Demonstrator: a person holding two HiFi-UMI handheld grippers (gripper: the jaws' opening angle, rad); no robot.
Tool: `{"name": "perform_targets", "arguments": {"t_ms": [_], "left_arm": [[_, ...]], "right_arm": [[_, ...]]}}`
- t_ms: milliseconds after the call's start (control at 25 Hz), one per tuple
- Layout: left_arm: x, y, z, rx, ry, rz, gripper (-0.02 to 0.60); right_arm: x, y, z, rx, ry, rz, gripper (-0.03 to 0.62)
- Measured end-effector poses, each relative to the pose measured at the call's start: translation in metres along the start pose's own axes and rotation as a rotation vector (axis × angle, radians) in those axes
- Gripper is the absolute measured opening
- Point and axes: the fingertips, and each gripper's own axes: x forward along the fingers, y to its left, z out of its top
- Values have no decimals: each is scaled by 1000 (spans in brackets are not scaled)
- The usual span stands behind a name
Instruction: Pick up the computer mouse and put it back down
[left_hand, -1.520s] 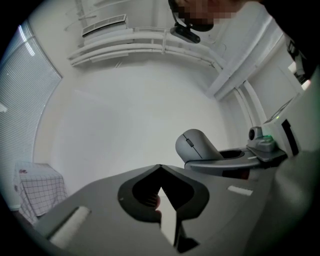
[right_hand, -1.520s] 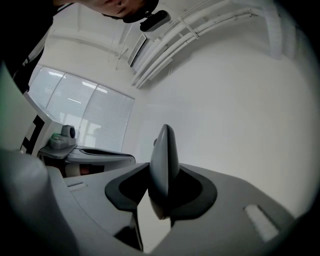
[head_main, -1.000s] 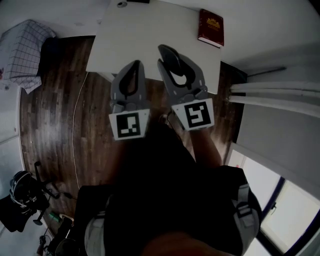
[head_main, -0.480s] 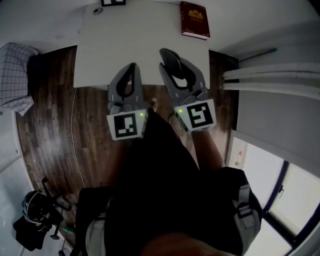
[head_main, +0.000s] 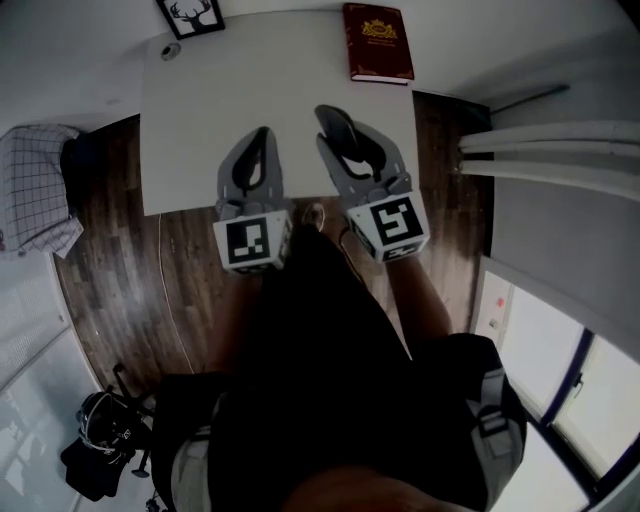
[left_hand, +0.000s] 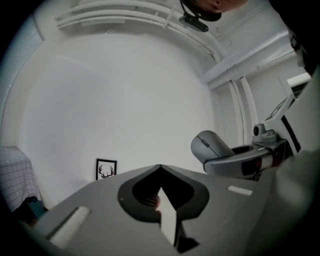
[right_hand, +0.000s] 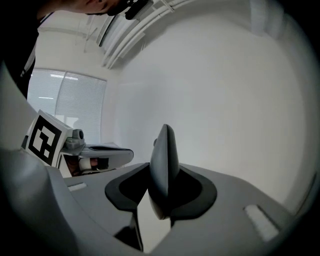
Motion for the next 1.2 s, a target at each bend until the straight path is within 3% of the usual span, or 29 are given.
{"name": "perform_targets", "arguments": {"t_ms": [400,800,1200], "left_arm": [[72,-36,-26,11,74,-34,0],[116,-11,-63,-14,135,-26,-1],[157,-13,-96,1,222,-106,0]], "right_arm": [[20,-81,-70,118,176,16,152],[62,-110,-139,290,318,50,152],[97,-132,-200,471,435,36,152]]}}
